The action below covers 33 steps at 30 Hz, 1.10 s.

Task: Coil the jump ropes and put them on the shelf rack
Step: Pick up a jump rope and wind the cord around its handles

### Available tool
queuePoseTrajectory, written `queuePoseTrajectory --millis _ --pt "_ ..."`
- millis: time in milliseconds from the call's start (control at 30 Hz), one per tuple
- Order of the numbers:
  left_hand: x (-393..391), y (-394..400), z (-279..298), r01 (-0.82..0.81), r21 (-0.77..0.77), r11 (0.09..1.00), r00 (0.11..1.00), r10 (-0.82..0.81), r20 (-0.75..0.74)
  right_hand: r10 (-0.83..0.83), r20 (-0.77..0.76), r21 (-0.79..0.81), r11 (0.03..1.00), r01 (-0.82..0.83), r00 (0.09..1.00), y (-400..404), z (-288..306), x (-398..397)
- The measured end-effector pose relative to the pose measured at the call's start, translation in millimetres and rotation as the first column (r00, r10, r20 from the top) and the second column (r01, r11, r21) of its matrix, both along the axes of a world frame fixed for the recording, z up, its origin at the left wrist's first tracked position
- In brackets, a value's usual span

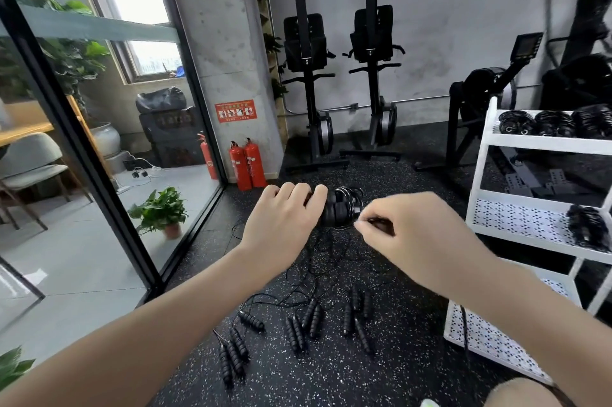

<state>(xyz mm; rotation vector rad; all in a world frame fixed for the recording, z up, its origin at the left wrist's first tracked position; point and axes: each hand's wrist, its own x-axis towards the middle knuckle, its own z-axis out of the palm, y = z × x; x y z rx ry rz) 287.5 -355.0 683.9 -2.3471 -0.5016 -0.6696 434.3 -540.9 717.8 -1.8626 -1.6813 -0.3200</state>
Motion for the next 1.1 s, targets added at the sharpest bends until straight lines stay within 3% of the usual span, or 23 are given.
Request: queuePoseTrajectory --millis 167,333,467,600,767,867,933,1000,1100 --pt "-5.3 -3.2 -1.9 0.195 0.065 0.979 0.979 -0.190 -0.077 0.194 -0.048 -0.017 0.981 -0.195 0.980 15.0 17.8 23.5" --pt "-11.0 -8.6 -1.2 0.389 0.061 0.919 0.921 -0.388 -0.018 0.348 -0.389 -0.055 0.915 -0.399 0.853 30.9 26.0 42.4" --pt "-13.6 -12.6 1.1 0.496 0.102 0.862 0.866 -0.500 0.016 0.428 -0.627 0.020 0.844 -0.536 0.650 40.5 17.0 52.1" --pt "-14.4 -14.8 -1.2 0.545 0.108 0.832 0.828 -0.554 0.087 0.434 -0.808 0.153 0.807 -0.570 0.398 47.7 -3.4 56.7" --pt "-9.2 -18.8 -8.3 0.588 0.066 0.806 0.777 -0.585 0.234 0.306 -0.945 0.215 0.845 -0.489 0.113 52.3 -38.8 38.2" --pt "-6.5 -21.1 -15.8 0.601 0.001 0.799 0.765 -0.577 0.286 0.245 -0.968 0.249 0.904 -0.347 -0.056 56.4 -57.0 17.6" --pt "-4.0 -21.0 -21.2 0.579 -0.058 0.813 0.781 -0.534 0.323 0.193 -0.981 0.185 0.955 -0.234 0.013 57.9 -67.1 7.9" --pt "0.3 -19.7 -23.0 0.556 -0.135 0.820 0.789 -0.471 0.394 0.157 -0.975 0.111 0.958 -0.263 0.159 56.9 -74.9 -3.3" --pt "7.8 -19.4 -17.9 0.505 -0.215 0.836 0.815 -0.380 0.437 0.090 -0.971 0.015 0.947 -0.322 0.222 49.0 -76.4 -18.3"
